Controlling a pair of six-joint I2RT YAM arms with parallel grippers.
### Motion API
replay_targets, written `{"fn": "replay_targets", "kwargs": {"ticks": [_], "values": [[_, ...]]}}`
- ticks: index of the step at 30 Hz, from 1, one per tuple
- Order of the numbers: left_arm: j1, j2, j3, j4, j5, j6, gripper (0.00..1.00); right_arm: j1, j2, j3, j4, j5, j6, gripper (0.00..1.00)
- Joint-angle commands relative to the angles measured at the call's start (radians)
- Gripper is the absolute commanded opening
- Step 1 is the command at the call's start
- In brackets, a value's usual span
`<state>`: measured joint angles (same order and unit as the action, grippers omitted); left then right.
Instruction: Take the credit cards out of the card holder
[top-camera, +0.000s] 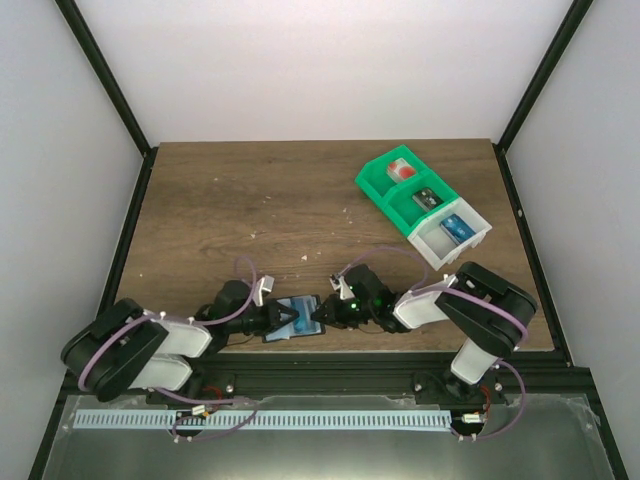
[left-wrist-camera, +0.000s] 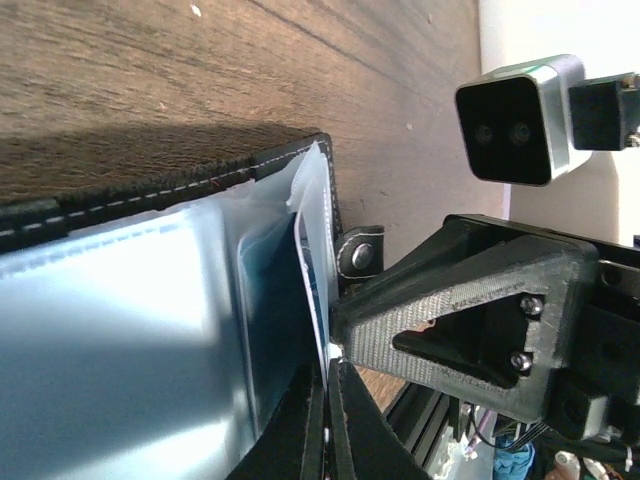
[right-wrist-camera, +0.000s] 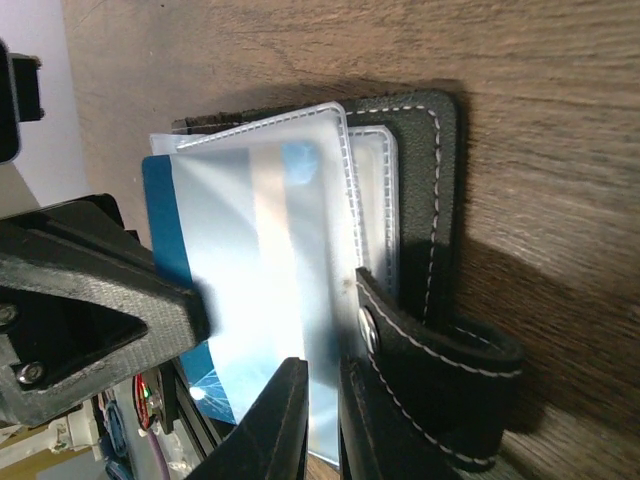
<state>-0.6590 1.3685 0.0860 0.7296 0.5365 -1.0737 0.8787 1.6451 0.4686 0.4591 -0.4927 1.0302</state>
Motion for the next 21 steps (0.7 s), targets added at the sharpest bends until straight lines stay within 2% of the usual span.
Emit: {"fn": "replay_targets", "kwargs": {"ticks": [1,8,21], "values": [[-0.009,-0.107,0.012,-0.098,-0.066,0.033,0.0,0.026,0.053,-0.015,-0.137,0.055,0.002,0.12],[-0.009,-0.278,0.033,-0.329,-0.166,0.073,0.0,0.026,0.049,-0.008,-0.15,0.063,0.002,0.11],[-0.005,-0.527,0.071,-0.511,-0.269,0.146,0.0,0.026,0.005,0.046,-0.23,0.101,-0.032,0.12]]}}
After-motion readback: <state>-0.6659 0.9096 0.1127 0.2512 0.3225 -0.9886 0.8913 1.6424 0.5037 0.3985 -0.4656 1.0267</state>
